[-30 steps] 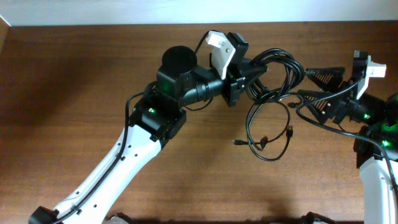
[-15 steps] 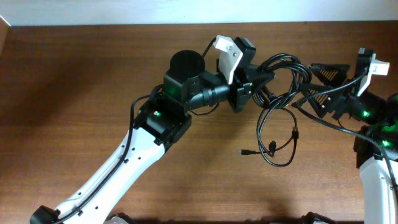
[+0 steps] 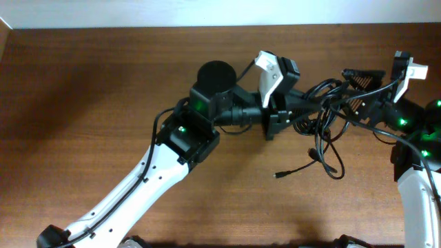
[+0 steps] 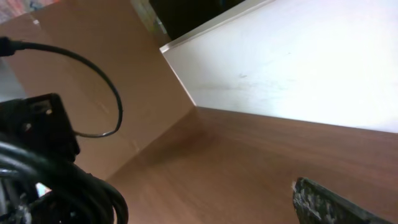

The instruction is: Untangle cables

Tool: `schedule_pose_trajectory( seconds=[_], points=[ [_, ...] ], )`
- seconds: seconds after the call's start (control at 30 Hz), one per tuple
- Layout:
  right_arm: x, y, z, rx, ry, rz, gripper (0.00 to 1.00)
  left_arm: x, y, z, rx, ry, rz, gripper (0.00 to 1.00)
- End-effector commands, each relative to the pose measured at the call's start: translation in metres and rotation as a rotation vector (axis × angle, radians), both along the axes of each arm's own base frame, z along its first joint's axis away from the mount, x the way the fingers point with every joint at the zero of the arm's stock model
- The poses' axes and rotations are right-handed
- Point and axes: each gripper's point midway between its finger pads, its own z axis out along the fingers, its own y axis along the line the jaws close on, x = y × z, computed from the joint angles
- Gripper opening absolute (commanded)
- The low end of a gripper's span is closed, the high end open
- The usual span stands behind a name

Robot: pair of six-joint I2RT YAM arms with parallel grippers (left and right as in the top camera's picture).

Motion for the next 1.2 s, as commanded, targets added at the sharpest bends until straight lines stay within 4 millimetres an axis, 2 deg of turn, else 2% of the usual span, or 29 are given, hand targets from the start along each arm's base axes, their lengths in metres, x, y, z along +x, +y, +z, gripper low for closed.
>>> schedule_pose_trajectory(
  seconds=[0.0, 0.1, 0.27, 0.33, 0.4, 0.47, 0.53, 0.63, 0.83, 0.9, 1.0, 1.03, 1.17],
  points=[
    [0.021, -0.014, -0.005, 0.002, 0.008, -0.130, 0.99, -0.034, -0.010, 0.007, -0.015, 0.002, -0.134, 0.00],
    [0.029, -0.022, -0.005, 0.001, 0.006, -0.196, 0.99, -0.035, -0.010, 0.001, 0.008, 0.031, -0.135, 0.00],
    [0.044, -0.041, -0.006, 0.002, 0.010, -0.333, 0.99, -0.057, -0.007, 0.000, 0.009, 0.046, -0.268, 0.00],
    [0.053, -0.054, -0.014, 0.004, 0.049, -0.427, 0.99, -0.065, -0.005, 0.001, 0.005, 0.046, -0.317, 0.00],
    [0.053, -0.056, -0.017, -0.033, 0.032, -0.439, 0.99, -0.069, -0.003, 0.002, 0.004, 0.048, -0.339, 0.00],
    [0.055, -0.066, -0.018, -0.035, 0.036, -0.480, 0.99, -0.070, -0.001, 0.004, -0.001, 0.042, -0.347, 0.00],
    [0.056, -0.084, -0.020, -0.037, 0.042, -0.539, 0.99, -0.072, 0.011, 0.014, -0.025, 0.008, -0.383, 0.00],
    [0.050, -0.122, -0.020, -0.034, 0.048, -0.635, 0.99, -0.063, 0.036, 0.027, -0.043, -0.026, -0.358, 0.00],
    [0.041, -0.159, -0.021, -0.031, 0.054, -0.732, 0.99, -0.047, 0.055, 0.033, -0.049, -0.041, -0.308, 0.00],
    [0.040, -0.164, -0.021, -0.030, 0.054, -0.746, 0.99, -0.043, 0.059, 0.034, -0.050, -0.045, -0.292, 0.00],
    [0.039, -0.161, -0.021, -0.029, 0.052, -0.724, 0.99, -0.040, 0.063, 0.036, -0.051, -0.050, -0.277, 0.00],
    [0.038, -0.157, -0.020, -0.028, 0.051, -0.701, 0.99, -0.039, 0.063, 0.036, -0.051, -0.050, -0.275, 0.00],
    [0.025, -0.122, -0.017, -0.017, 0.038, -0.482, 0.99, -0.022, 0.074, 0.035, -0.048, -0.047, -0.214, 0.00]
  ],
)
